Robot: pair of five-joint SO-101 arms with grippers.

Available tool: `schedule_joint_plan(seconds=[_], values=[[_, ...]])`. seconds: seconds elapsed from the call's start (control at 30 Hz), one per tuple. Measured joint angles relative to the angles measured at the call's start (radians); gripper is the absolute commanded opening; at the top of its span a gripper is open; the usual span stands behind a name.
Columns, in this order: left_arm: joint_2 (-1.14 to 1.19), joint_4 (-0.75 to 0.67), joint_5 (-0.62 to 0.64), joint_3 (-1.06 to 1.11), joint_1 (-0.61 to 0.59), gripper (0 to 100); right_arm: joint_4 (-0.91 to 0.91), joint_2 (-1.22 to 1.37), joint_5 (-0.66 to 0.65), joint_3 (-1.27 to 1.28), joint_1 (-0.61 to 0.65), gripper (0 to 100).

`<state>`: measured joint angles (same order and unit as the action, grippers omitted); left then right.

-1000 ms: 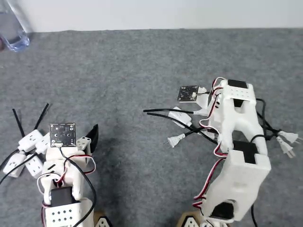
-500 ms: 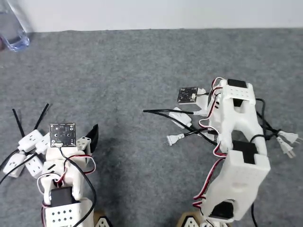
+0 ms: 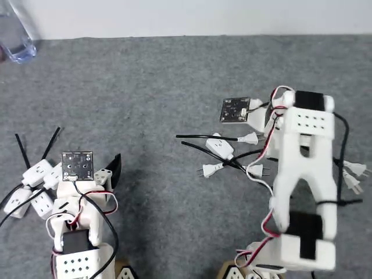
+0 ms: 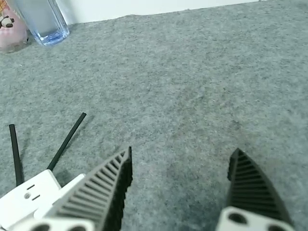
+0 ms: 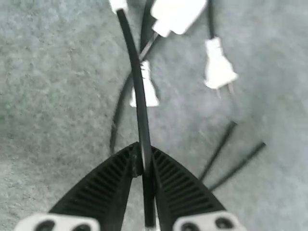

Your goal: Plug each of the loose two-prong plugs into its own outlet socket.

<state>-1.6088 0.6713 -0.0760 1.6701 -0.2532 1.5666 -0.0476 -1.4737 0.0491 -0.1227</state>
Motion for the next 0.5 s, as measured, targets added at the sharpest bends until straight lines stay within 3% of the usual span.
schedule_joint_plan(seconds=[0.37, 0.5], values=[[0.000, 0.000, 0.000, 0.000, 0.000, 30, 0.005, -0.077, -0.003, 0.025, -0.152, 1.3], [0.000, 0.000, 0.000, 0.000, 0.000, 30, 0.002, -0.084, -0.003, 0.172, -0.112, 11.0]])
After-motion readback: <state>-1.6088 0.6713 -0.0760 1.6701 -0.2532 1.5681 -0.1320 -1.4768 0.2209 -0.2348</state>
